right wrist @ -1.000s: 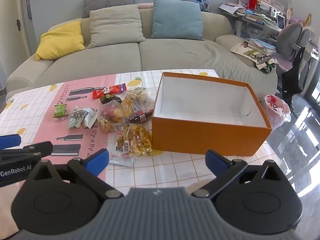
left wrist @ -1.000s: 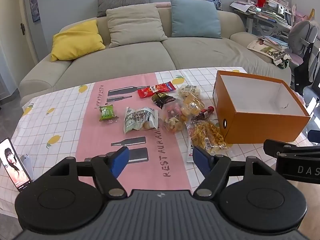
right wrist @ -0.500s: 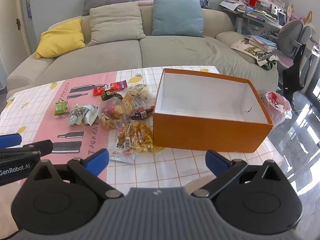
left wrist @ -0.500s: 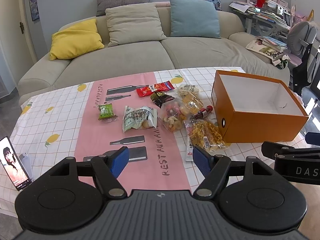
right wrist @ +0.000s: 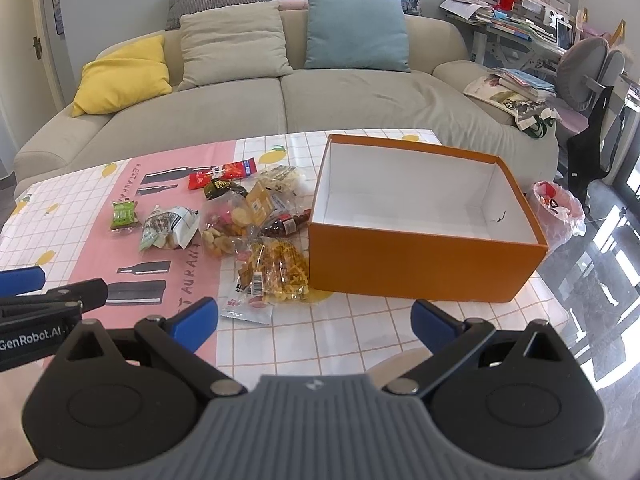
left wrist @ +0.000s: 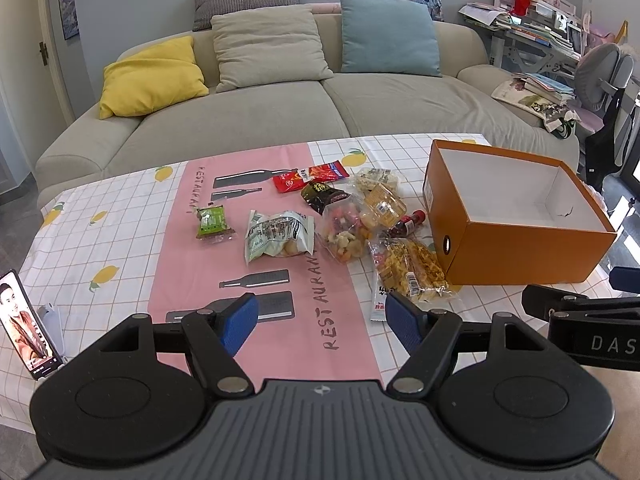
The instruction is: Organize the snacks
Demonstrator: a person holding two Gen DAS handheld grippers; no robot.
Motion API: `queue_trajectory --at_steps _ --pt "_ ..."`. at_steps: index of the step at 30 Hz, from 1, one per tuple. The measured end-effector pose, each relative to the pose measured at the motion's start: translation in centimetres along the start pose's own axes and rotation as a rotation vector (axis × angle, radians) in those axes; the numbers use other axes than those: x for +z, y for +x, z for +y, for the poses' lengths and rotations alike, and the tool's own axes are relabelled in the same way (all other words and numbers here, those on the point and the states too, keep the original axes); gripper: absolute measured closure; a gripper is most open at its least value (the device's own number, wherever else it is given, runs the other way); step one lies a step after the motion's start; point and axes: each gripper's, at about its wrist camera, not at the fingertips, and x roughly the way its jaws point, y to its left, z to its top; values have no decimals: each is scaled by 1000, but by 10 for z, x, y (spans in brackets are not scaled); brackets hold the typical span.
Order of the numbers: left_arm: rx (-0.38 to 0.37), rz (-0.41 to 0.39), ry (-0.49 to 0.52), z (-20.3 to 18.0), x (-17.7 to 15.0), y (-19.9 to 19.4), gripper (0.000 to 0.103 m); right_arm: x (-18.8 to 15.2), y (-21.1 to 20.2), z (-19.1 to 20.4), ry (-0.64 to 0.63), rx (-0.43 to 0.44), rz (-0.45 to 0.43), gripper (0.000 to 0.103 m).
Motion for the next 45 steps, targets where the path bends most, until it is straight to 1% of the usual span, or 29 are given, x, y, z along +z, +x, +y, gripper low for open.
queue_trajectory --at_steps 26,38,45 --pt "-5 2 -3 0 -2 0 18 -2 2 -2 5 4 11 3" --pt "-5 6 -6 -3 -8 0 18 -1 5 -2 7 1 27 3" --pt "-6 7 -5 -2 -6 0 18 -2 7 -2 7 -2 36 3"
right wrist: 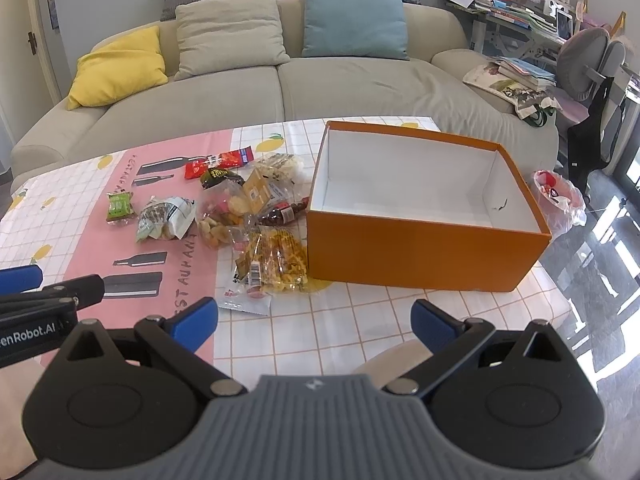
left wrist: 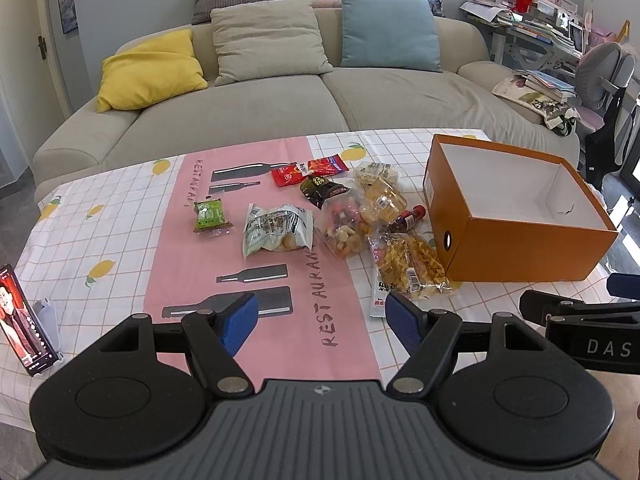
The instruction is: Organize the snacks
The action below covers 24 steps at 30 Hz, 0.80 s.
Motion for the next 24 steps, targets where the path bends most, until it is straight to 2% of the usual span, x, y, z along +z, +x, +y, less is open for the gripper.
queue_trajectory --at_steps 6,11,14,20,24 --pt "-10 -6 1 -2 -4 1 18 0 1 1 -1 -1 1 3" --pt "-47 -11 -9 0 -7 11 26 -3 7 -2 18 21 -40 3" --pt "-77 12 -38 5 -10 21 28 -5 16 -2 21 23 -67 3" --pt "-129 41 -70 15 -13 44 31 -10 39 4 -60 39 -146 3" --pt "-174 76 -97 22 -8 62 31 -8 64 8 -76 76 -120 5"
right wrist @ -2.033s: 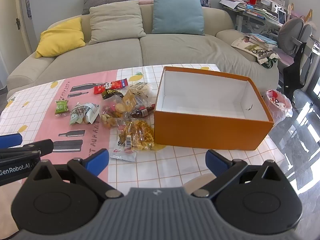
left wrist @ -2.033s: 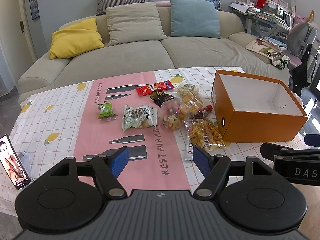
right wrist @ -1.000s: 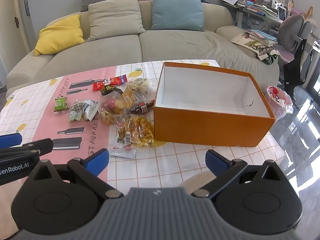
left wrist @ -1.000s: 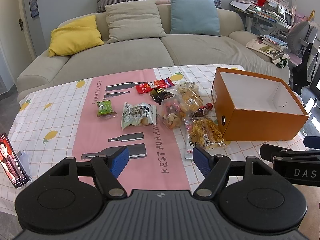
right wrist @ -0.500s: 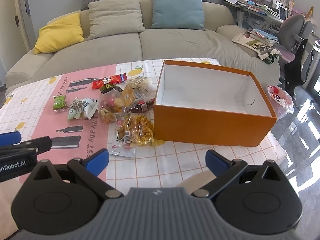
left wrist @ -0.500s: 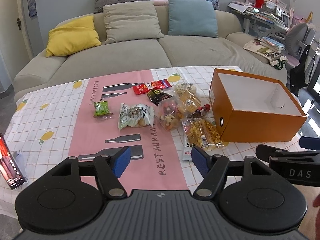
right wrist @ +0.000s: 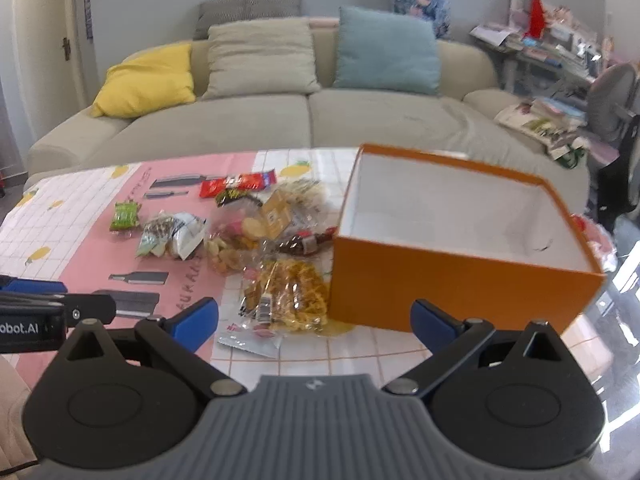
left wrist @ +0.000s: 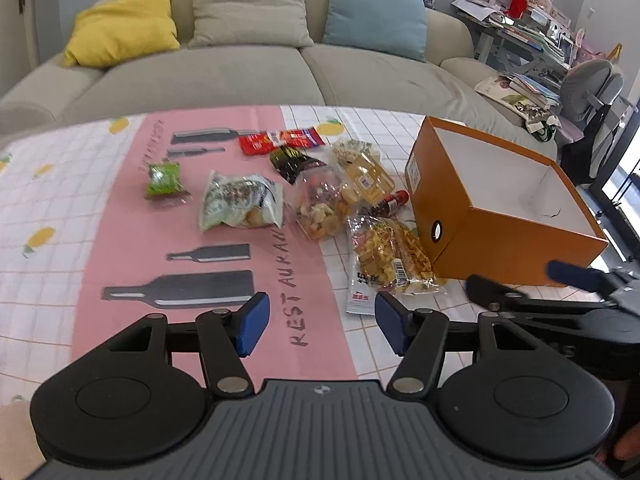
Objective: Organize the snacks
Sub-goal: 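Grasp the white chip bag with the left tool while the right tool grasps the clear candy bag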
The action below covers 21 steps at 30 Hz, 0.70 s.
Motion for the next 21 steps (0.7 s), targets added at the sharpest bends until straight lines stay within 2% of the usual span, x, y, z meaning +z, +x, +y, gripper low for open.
queue_trajectory --at_steps 2,5,10,14,18,21 --pt "-17 16 -9 2 3 10 31 2 17 1 1 24 43 18" --pt "-9 49 4 5 7 27 31 5 44 2 18 64 108 26" --pt "-35 101 65 11 19 55 31 14 83 2 52 80 167 28" --pt "-21 134 196 8 29 75 31 21 106 3 106 59 219 28" --pt "-10 118 287 12 41 89 31 23 123 7 134 70 254 28" --pt "-2 94 319 19 53 96 29 27 123 14 129 80 256 29"
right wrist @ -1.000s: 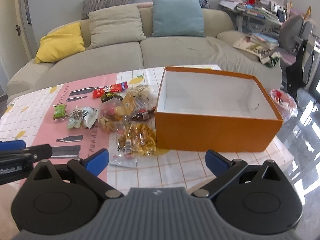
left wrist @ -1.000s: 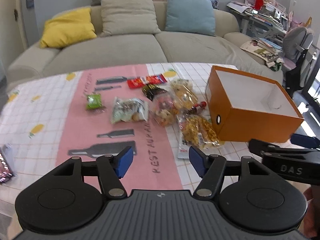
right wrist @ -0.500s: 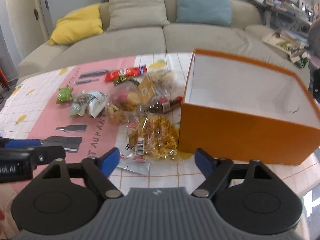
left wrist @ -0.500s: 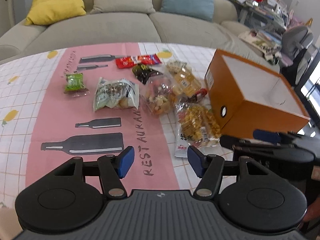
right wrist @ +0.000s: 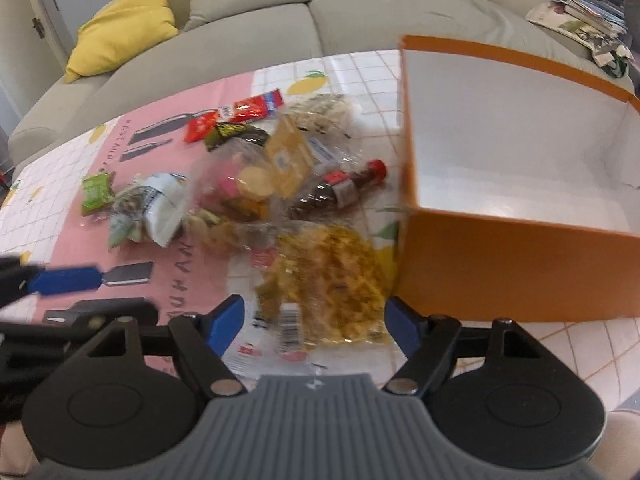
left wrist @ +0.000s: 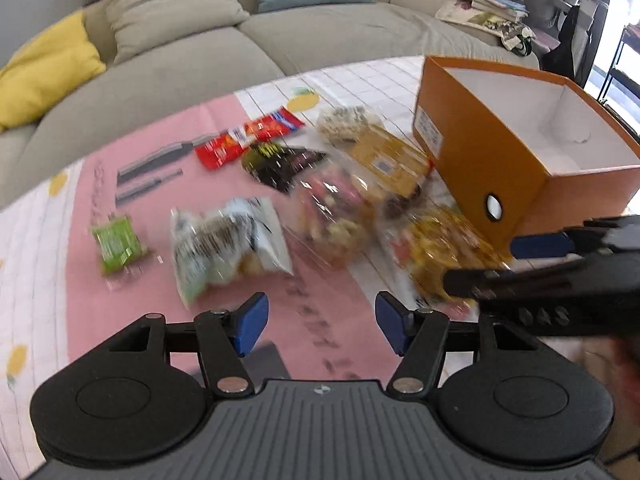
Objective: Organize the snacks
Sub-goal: 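Grasp the white chip bag with the left tool while the right tool grasps the clear candy bag, then carry the chip bag and candy bag into the orange box with both tools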
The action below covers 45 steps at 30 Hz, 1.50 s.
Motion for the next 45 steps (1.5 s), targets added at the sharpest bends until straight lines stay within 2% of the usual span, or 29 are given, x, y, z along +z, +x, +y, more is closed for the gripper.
queue_trajectory --at_steps 1,4,8,11,15,20,24,28,33,37,41,45 --pt "7 -3 8 5 3 1 29 1 -1 3 -7 0 -1 33" --pt "27 -39 42 17 10 2 27 8 -2 10 1 28 -19 33" --pt "51 -72 171 23 17 8 25 19 -2 23 0 85 -52 33" --pt "70 -78 250 27 17 19 25 31 5 32 -10 83 -85 33" --pt "74 -67 323 32 18 35 25 48 16 40 -26 100 -118 31" --pt "99 -36 432 36 21 54 22 65 36 54 -107 117 -135 30" --pt "80 17 471 40 21 69 21 69 59 57 -141 105 -100 29" --pt "107 27 529 35 19 79 16 68 73 56 -139 115 -69 29" --pt "157 41 543 33 20 92 15 63 83 60 -167 113 -58 27" --pt "197 22 549 29 18 95 16 61 85 62 -176 115 -63 29" --pt "232 28 522 28 19 96 28 60 84 64 -185 118 -62 38" --pt "225 30 474 24 19 90 39 59 83 65 -193 121 -61 45"
